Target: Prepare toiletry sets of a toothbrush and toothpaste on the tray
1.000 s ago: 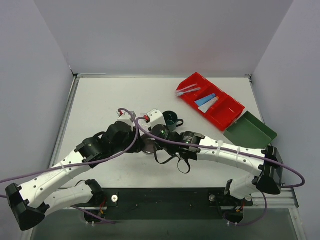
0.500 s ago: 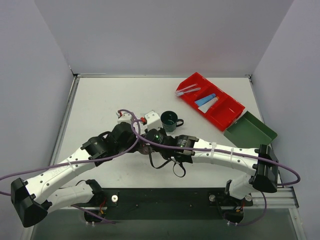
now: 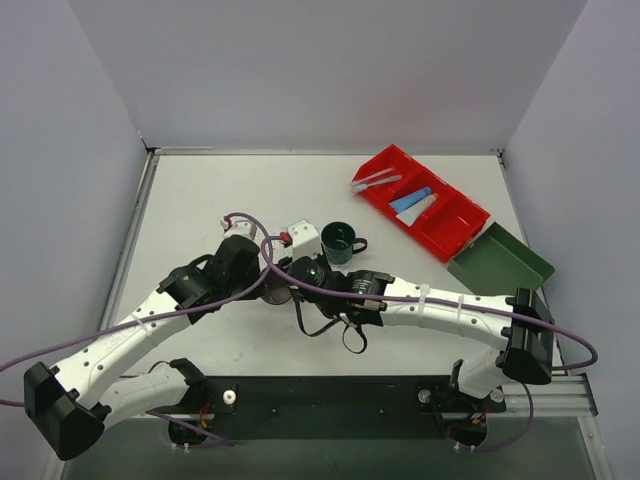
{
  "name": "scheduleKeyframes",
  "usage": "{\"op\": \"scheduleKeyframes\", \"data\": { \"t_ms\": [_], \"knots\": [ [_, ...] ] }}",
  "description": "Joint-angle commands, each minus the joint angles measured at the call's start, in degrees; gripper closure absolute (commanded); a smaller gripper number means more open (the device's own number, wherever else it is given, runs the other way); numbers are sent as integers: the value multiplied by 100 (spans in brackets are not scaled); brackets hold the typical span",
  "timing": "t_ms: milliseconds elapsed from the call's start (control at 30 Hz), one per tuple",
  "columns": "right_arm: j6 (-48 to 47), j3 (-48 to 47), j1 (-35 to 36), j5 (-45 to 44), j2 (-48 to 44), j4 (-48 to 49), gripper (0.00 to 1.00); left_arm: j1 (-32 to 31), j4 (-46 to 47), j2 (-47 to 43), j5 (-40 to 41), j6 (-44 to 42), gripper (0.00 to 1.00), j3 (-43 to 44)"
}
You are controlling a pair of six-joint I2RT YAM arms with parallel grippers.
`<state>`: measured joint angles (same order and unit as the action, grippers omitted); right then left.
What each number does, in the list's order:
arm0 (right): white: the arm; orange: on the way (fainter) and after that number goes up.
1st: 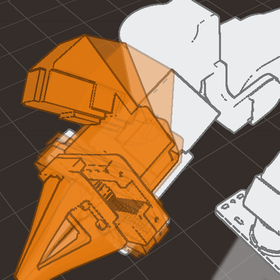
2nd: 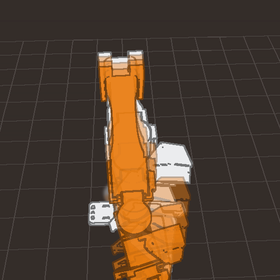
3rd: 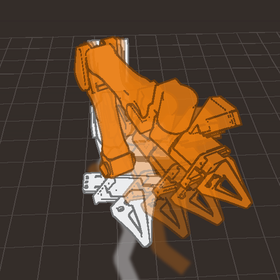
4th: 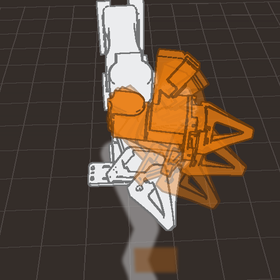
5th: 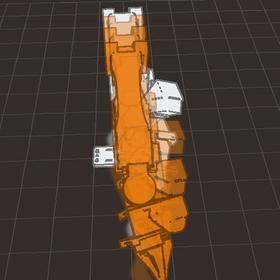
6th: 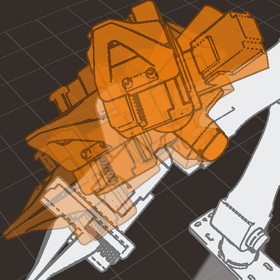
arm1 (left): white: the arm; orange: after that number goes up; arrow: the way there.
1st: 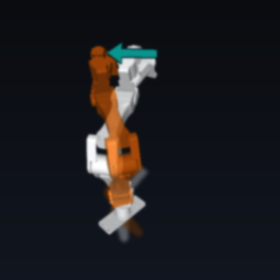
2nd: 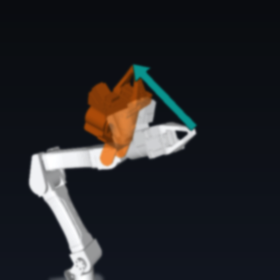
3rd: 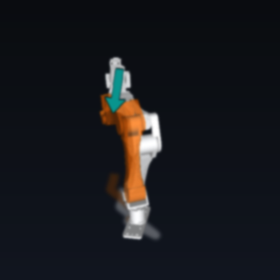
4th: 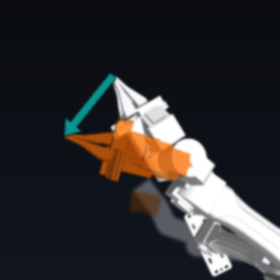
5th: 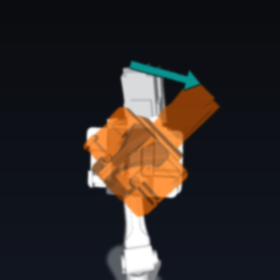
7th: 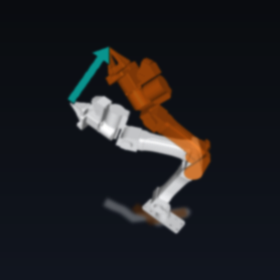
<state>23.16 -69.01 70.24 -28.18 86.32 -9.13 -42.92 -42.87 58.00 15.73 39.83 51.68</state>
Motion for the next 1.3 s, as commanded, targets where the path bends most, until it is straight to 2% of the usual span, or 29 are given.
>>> {"op": "scheduleKeyframes", "data": {
  "t_ms": [0,267,567,833,933,1267],
  "knots": [
    [75,72,51,-178,-406,165,58,415,209,-52,-236,-239,100,316],
    [189,608,-45,-328,-1134,253,48,1153,104,-8,-184,-389,100,360],
    [382,1504,-344,-591,-2303,289,47,1531,78,378,53,138,100,588],
    [576,2383,-607,-697,-3445,289,47,2225,-97,958,-79,270,100,1150],
    [629,2664,-765,-688,-3744,245,47,2261,-204,1432,-52,271,100,1423],
    [734,3148,-1003,-662,-4343,139,47,2446,-28,2233,-201,271,100,1915]
  ]
}}
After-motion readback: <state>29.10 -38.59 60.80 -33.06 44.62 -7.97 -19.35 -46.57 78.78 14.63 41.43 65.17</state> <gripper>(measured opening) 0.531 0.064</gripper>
